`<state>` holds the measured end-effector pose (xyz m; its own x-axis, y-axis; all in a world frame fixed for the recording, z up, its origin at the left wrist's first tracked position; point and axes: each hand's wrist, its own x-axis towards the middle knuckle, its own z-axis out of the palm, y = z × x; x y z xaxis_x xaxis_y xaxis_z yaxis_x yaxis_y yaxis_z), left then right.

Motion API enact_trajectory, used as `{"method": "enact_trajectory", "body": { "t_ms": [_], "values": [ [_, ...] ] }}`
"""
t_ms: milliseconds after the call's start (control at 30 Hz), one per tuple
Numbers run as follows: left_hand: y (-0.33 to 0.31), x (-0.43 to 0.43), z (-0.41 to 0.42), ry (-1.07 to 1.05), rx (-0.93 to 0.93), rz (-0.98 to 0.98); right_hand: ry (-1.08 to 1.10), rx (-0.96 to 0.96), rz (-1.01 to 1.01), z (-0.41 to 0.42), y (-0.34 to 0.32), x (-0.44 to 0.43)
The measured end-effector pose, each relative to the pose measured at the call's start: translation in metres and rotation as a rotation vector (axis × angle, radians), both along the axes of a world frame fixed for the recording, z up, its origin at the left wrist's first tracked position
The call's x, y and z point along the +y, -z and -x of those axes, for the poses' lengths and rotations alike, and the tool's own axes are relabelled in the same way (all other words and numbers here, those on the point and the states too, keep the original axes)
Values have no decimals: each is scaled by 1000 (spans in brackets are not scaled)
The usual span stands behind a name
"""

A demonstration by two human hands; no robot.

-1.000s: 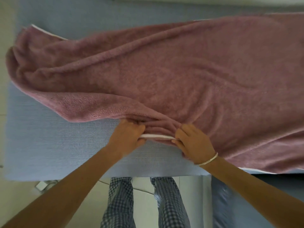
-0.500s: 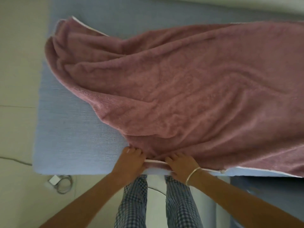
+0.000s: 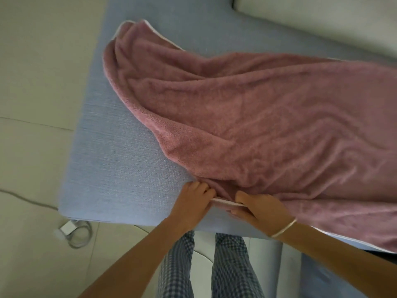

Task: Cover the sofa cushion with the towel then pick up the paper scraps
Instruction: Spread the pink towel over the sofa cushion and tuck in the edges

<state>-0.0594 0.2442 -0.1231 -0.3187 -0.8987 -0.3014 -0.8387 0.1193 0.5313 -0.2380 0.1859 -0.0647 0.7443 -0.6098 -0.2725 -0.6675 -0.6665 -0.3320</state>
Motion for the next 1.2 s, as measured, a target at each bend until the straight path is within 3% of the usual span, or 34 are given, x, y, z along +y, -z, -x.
{"method": "enact_trajectory", "body": {
  "t_ms": [100,267,433,600,700,867,1000,1200],
  "values": [
    [-5,-3,-6,8,34,201,-71,-73,108,11,-7,10],
    [-37,16,-19,-26,205,195,-130,-93,198,18,-7,23],
    [-14,54,-14,109,-1,121,-159,165,74,33,40,44],
    [-1,43,-13,126,-39,94,-87,-24,81,-15,51,54],
    [0,42,-20,23,-9,113,23,-147,-11,-51,41,50],
    [-1,36,-37,-176,-62,198,37,-127,76,-47,10,33],
    [-7,23,-30,-322,44,159,54,-187,158,-27,-13,29],
    [-13,-10,-33,-563,-32,113,206,-221,195,-7,-26,29]
  ]
}}
